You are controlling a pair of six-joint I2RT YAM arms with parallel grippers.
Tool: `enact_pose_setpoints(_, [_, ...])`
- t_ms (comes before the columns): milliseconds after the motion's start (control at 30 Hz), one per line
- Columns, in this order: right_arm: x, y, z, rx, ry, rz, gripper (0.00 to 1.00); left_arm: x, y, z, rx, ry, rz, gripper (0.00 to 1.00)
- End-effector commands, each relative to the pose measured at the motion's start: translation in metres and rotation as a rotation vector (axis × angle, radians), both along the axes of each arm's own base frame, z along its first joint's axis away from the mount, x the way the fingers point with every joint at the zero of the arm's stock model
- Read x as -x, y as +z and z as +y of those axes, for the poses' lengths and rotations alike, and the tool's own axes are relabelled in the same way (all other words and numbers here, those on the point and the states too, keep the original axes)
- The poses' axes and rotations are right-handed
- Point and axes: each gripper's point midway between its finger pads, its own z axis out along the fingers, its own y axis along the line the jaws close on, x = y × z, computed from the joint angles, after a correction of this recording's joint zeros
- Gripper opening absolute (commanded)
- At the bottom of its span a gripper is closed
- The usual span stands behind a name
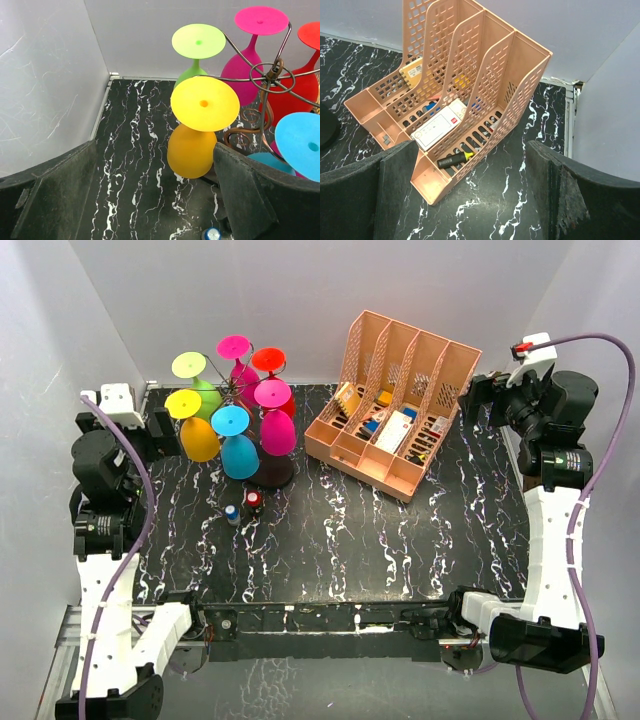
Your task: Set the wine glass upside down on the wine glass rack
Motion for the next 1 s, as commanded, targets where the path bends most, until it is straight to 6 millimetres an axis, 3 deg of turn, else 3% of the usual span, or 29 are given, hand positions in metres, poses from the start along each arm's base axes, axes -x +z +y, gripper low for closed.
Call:
enact_pose_setpoints(0, [0.007,0.031,-0.008,0.001,-0.055,-0.076,0.98,0.011,0.018,0.008,0.024,0.054,-0.022,0.97])
enact_pose_setpoints(467, [0.013,0.03,-0.01,0.007,-0.078,-0.085,0.98,0.027,0.024,0.01,0.0,0.06,-0.05,0.97])
enact_pose_setpoints(967, [0.01,0.02,-0.006,0.008,-0.045,-0.066,0.98,0.021,0.017,0.009,-0.003,0.05,-0.029,0.97])
